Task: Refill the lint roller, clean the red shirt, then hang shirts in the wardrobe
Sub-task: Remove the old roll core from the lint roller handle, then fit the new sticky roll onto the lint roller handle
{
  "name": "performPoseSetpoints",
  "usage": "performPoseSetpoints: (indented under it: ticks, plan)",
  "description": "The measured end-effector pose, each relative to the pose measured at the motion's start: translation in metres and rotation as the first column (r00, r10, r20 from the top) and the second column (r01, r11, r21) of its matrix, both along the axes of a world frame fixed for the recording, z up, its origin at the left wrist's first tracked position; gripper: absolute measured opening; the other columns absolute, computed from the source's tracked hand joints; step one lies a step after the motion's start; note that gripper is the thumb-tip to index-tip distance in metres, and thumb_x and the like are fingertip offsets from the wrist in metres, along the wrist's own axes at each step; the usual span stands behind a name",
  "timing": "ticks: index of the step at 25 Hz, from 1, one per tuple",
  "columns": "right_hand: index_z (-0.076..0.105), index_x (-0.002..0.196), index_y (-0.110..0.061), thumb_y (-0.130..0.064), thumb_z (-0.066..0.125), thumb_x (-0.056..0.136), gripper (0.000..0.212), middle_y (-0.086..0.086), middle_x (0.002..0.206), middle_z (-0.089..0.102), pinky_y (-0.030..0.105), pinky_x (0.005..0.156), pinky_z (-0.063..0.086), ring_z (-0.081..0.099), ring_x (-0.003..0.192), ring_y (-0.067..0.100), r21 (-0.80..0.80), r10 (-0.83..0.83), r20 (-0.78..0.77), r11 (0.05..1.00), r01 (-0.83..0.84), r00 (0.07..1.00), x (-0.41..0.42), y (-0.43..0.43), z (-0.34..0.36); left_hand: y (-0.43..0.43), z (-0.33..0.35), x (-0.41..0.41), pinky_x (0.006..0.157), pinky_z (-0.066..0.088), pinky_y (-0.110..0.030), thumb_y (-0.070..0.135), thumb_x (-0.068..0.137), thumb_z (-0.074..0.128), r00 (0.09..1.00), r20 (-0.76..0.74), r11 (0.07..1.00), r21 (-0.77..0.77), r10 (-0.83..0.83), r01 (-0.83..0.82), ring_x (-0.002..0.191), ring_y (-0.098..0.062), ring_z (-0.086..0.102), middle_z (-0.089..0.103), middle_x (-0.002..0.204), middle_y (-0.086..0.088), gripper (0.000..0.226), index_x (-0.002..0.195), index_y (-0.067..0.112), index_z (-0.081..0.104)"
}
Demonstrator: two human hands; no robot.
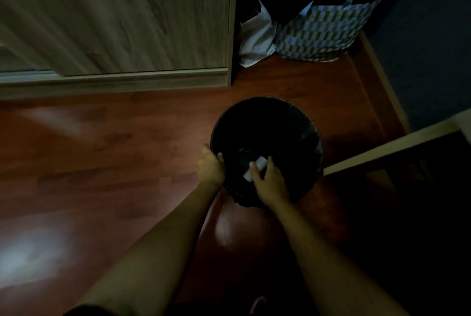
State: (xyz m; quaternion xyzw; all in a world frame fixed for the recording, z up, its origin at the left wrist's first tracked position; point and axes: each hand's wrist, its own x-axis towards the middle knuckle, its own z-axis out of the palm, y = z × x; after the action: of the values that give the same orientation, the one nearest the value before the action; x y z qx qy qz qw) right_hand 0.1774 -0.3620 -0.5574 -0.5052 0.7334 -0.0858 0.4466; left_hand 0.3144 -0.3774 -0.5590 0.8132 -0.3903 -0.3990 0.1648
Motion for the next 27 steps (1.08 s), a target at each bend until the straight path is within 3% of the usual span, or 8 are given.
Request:
performPoseSetpoints:
  ticks: [2,4,11,17,22,27]
  plan:
    - [0.017,0.147,-0.011,-0.049,0.040,0.093,0.070,0.016,0.150,0.029,0.039,0.107,0.031,0.033,0.135,0.032,-0.035,0.025,-0.010,0.999,-0.026,1.000,-0.003,0.012,0.023,0.005,0.021,0.003,0.080,0.044,-0.043,0.031,0.098,0.040,1.000,-0.015,1.000,0.000,-0.012,0.012,0.107,-0.046,0.054,0.051,0.124,-0.033,0.060,0.144,0.001,0.016]
    - [0.019,0.146,-0.011,-0.048,0.039,0.093,0.068,0.016,0.149,0.031,0.040,0.106,0.032,0.034,0.134,0.033,-0.060,0.049,-0.041,0.997,-0.051,0.998,-0.006,0.019,0.062,0.012,0.061,0.007,0.080,0.045,-0.043,0.031,0.098,0.037,0.999,0.002,0.999,-0.001,-0.042,0.042,0.107,-0.046,0.054,0.052,0.124,-0.033,0.060,0.144,0.000,0.015]
    - [0.016,0.147,-0.010,-0.048,0.036,0.094,0.068,0.016,0.152,0.025,0.042,0.110,0.027,0.028,0.138,0.032,-0.158,0.085,-0.008,0.984,-0.086,0.996,0.012,0.030,0.272,0.027,0.277,0.010,0.085,0.042,-0.041,0.025,0.099,0.035,0.994,0.042,0.989,-0.100,-0.106,0.109,0.112,-0.047,0.051,0.055,0.123,-0.032,0.048,0.138,-0.003,0.032]
    - [0.021,0.146,-0.011,-0.047,0.036,0.095,0.064,0.016,0.149,0.031,0.042,0.112,0.025,0.029,0.137,0.031,-0.356,0.000,-0.018,0.934,-0.007,1.000,-0.004,0.057,0.457,0.042,0.466,0.001,0.083,0.042,-0.042,0.025,0.099,0.036,0.974,0.133,0.931,-0.297,-0.181,0.213,0.106,-0.048,0.053,0.059,0.113,-0.032,0.037,0.117,-0.003,0.050]
    - [0.026,0.144,-0.012,-0.044,0.038,0.095,0.060,0.013,0.147,0.037,0.040,0.111,0.027,0.032,0.135,0.027,-0.553,-0.101,-0.028,0.830,0.069,0.995,-0.066,0.111,0.553,0.086,0.547,-0.057,0.080,0.042,-0.041,0.023,0.099,0.036,0.949,0.159,0.843,-0.438,-0.271,0.313,0.103,-0.047,0.055,0.061,0.109,-0.033,0.035,0.113,-0.003,0.054]
    - [0.031,0.142,-0.012,-0.042,0.040,0.095,0.057,0.012,0.142,0.042,0.038,0.106,0.031,0.038,0.128,0.028,-0.625,-0.126,-0.165,0.780,-0.005,0.978,-0.156,0.190,0.585,0.150,0.559,-0.152,0.087,0.041,-0.040,0.025,0.099,0.036,0.923,0.144,0.801,-0.459,-0.358,0.383,0.111,-0.045,0.053,0.059,0.119,-0.029,0.038,0.123,0.001,0.052]
